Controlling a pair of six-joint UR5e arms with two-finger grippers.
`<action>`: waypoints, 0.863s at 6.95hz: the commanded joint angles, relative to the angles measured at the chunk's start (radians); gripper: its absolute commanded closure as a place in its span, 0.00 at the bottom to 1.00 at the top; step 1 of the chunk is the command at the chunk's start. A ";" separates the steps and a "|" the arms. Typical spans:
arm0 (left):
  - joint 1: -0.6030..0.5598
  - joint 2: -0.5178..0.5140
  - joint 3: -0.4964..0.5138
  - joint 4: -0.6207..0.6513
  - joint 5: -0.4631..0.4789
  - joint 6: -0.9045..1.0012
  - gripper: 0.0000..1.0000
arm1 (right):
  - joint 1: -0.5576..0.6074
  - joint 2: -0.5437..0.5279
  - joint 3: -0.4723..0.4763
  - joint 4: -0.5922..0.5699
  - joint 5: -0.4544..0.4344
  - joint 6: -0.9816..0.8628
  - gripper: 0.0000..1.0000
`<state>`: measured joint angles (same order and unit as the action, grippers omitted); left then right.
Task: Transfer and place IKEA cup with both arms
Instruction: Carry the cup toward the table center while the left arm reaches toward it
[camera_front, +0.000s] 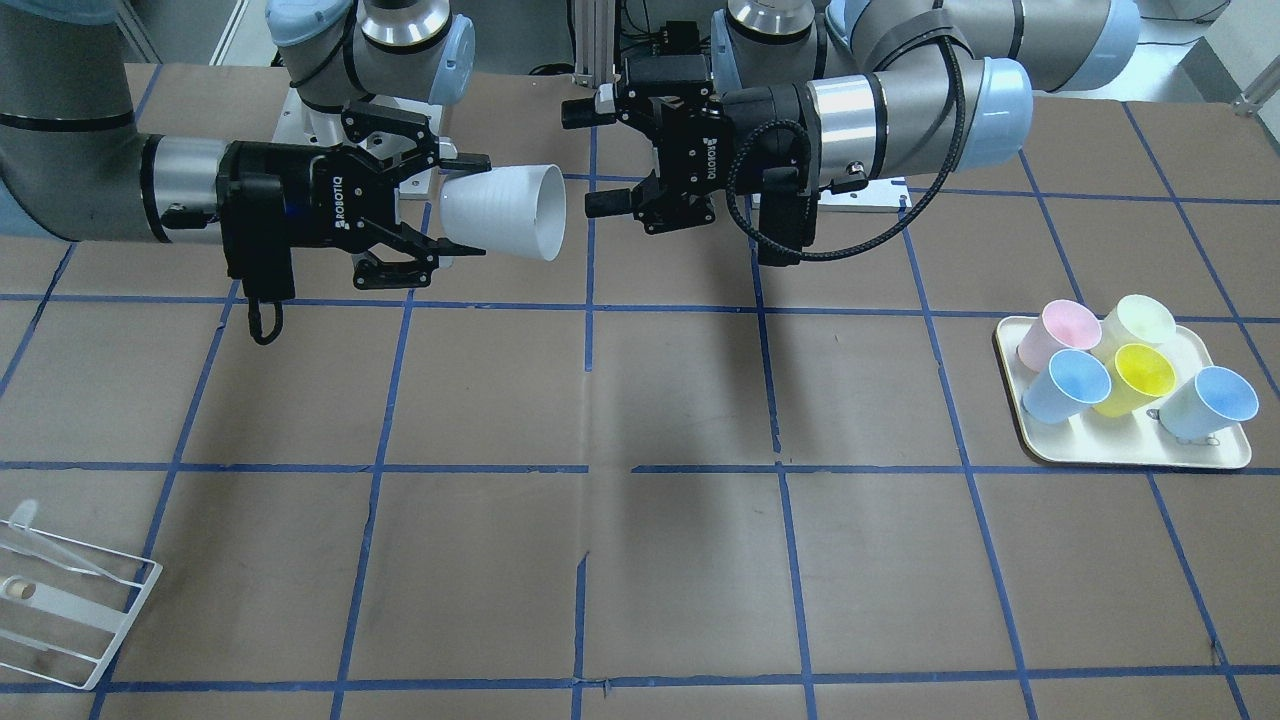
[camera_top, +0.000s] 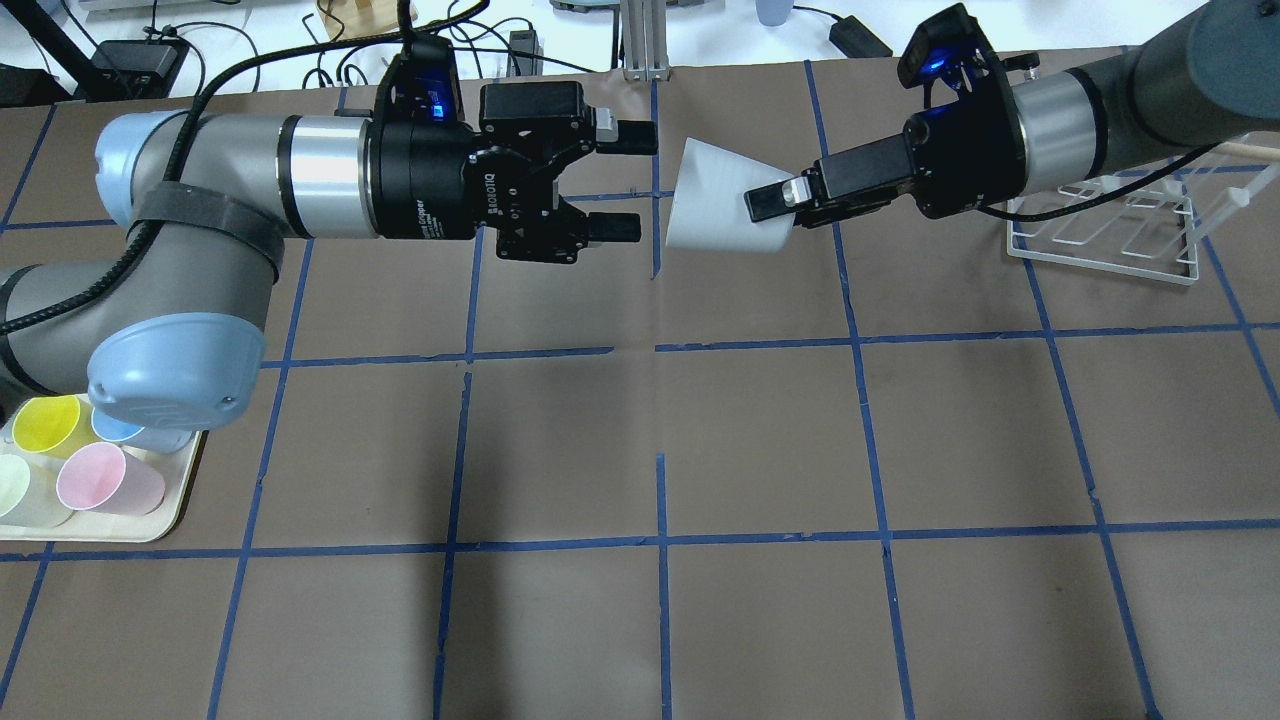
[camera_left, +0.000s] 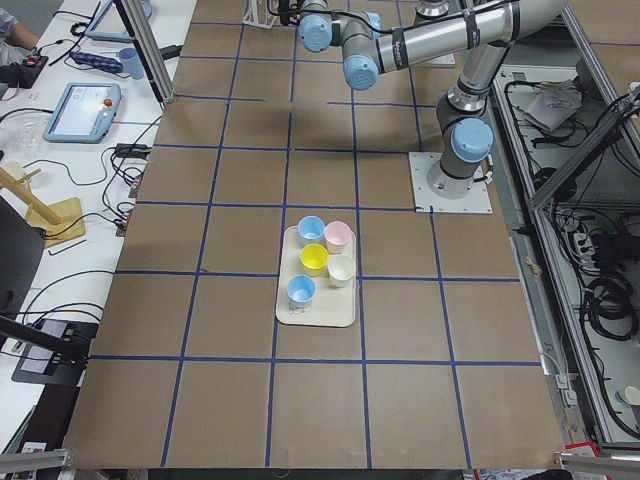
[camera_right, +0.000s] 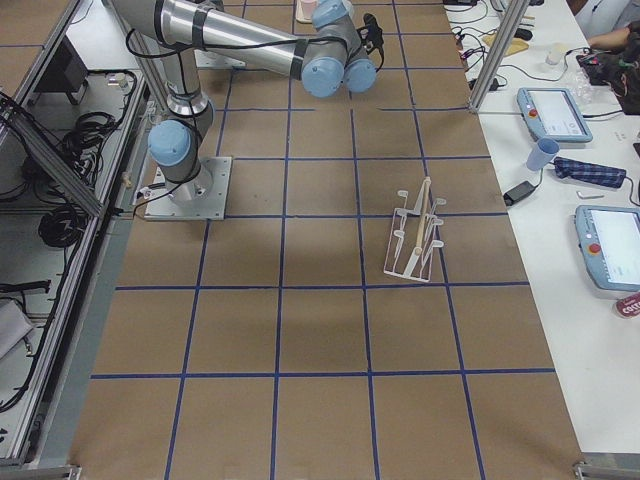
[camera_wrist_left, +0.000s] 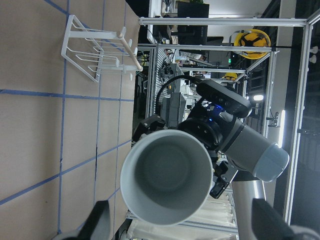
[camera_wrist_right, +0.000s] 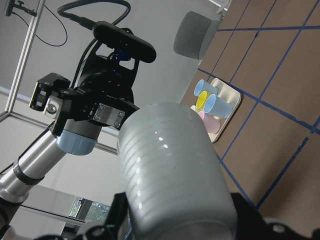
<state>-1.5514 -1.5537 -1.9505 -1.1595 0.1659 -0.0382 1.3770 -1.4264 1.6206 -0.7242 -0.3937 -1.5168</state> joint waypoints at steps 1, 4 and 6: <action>-0.021 -0.003 0.001 0.059 0.001 -0.025 0.00 | 0.027 0.007 -0.001 0.003 0.001 0.003 0.92; -0.021 -0.008 0.001 0.090 0.001 -0.029 0.41 | 0.034 0.004 -0.001 0.005 0.001 0.012 0.91; -0.021 -0.012 -0.002 0.089 0.004 -0.028 0.64 | 0.043 0.006 -0.001 0.005 0.001 0.012 0.90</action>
<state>-1.5724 -1.5635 -1.9512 -1.0707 0.1680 -0.0671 1.4167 -1.4208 1.6199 -0.7194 -0.3926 -1.5051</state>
